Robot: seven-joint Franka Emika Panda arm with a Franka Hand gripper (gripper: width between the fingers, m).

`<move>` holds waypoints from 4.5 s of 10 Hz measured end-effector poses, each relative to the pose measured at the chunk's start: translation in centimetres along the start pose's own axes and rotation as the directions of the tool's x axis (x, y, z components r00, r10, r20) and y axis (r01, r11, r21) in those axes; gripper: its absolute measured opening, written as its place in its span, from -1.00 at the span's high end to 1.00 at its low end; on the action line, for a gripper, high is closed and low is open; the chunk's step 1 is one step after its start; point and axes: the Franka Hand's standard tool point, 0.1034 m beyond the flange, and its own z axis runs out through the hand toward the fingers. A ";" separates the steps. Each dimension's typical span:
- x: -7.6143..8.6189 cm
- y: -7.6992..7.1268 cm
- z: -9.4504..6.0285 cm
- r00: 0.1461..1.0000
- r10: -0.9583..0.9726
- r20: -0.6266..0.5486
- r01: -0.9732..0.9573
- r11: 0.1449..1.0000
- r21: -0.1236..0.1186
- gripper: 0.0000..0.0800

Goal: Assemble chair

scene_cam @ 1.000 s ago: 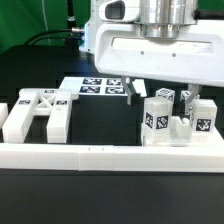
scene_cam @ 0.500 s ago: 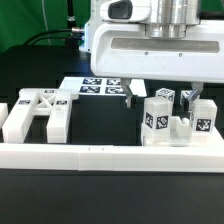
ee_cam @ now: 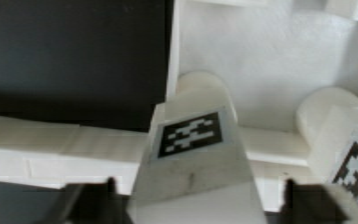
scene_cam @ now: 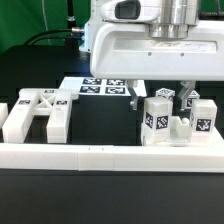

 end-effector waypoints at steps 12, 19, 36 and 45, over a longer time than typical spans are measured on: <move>-0.2 -0.2 0.1 0.721 0.693 0.007 -0.693 0.721 0.003 0.28; -0.3 -0.3 0.0 0.411 0.911 0.026 -0.912 0.411 -0.002 0.14; -0.5 0.0 0.1 1.000 0.013 0.020 -0.013 1.000 0.008 -0.62; -0.4 0.1 0.1 1.000 -0.003 0.021 0.003 1.000 0.000 0.28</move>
Offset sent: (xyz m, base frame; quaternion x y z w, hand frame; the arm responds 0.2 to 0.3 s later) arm 0.0000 0.0000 0.0000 0.0000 0.0000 0.0000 1.0000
